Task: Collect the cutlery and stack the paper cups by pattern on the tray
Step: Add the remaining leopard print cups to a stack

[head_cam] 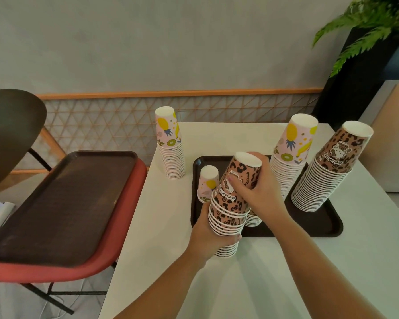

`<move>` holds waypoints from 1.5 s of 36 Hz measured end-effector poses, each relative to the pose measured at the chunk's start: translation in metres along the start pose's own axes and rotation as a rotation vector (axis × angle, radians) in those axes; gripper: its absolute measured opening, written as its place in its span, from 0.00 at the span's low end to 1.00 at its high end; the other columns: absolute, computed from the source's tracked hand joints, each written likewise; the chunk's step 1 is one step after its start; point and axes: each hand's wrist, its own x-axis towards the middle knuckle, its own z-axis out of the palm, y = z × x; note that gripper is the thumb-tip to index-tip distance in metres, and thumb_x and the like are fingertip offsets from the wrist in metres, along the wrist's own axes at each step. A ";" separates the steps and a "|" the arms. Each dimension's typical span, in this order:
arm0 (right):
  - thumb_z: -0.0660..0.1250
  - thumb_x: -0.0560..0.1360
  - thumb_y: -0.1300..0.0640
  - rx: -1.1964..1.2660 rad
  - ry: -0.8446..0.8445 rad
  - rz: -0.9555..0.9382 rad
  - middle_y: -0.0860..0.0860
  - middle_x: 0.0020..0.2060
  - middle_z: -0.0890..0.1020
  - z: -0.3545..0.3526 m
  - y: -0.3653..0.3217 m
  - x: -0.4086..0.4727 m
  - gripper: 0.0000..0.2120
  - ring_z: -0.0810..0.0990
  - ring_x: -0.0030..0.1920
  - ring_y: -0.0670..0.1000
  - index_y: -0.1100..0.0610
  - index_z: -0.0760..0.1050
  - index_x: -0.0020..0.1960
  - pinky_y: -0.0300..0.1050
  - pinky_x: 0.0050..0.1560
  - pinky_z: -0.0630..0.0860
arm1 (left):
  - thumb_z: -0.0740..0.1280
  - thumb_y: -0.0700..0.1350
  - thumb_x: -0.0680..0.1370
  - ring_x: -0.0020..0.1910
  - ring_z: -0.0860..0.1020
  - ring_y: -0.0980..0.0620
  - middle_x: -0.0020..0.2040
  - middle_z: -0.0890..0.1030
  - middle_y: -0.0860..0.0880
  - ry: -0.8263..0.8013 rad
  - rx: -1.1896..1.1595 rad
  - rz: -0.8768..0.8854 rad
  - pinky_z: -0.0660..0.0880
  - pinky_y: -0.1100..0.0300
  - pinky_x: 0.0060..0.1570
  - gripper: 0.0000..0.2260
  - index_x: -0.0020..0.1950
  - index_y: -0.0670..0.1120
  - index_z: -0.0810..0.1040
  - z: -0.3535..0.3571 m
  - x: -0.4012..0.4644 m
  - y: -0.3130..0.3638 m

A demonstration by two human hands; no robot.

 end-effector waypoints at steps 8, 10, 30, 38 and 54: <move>0.70 0.72 0.51 0.217 0.334 0.088 0.49 0.53 0.78 -0.023 -0.005 0.016 0.23 0.78 0.53 0.47 0.55 0.67 0.62 0.48 0.57 0.76 | 0.80 0.39 0.62 0.54 0.74 0.66 0.56 0.76 0.62 -0.007 0.027 -0.022 0.70 0.73 0.48 0.38 0.64 0.59 0.65 -0.001 -0.001 0.000; 0.70 0.71 0.48 0.284 0.424 0.118 0.51 0.56 0.78 -0.029 -0.002 0.022 0.26 0.78 0.56 0.49 0.56 0.67 0.64 0.52 0.60 0.75 | 0.80 0.40 0.62 0.54 0.74 0.66 0.56 0.76 0.62 -0.004 0.024 -0.034 0.70 0.70 0.51 0.38 0.65 0.58 0.65 -0.002 0.000 0.000; 0.73 0.69 0.53 -0.190 0.328 0.058 0.54 0.62 0.73 -0.018 0.042 0.007 0.34 0.72 0.63 0.52 0.57 0.61 0.69 0.41 0.57 0.68 | 0.79 0.39 0.62 0.58 0.74 0.61 0.58 0.76 0.61 0.021 0.004 -0.040 0.70 0.67 0.54 0.38 0.65 0.57 0.66 -0.002 0.003 0.004; 0.68 0.73 0.46 -0.221 0.333 -0.042 0.54 0.66 0.70 -0.013 0.031 -0.002 0.31 0.67 0.68 0.51 0.58 0.62 0.69 0.41 0.66 0.64 | 0.80 0.41 0.62 0.58 0.73 0.60 0.58 0.74 0.63 0.021 0.016 -0.046 0.70 0.60 0.59 0.38 0.64 0.61 0.64 0.000 0.003 0.006; 0.74 0.67 0.47 -0.103 -0.208 0.091 0.43 0.57 0.74 0.002 -0.001 -0.007 0.37 0.72 0.56 0.42 0.50 0.58 0.70 0.36 0.53 0.71 | 0.80 0.41 0.61 0.61 0.73 0.56 0.61 0.75 0.58 0.013 -0.011 -0.039 0.72 0.55 0.63 0.41 0.67 0.58 0.63 0.003 0.003 0.012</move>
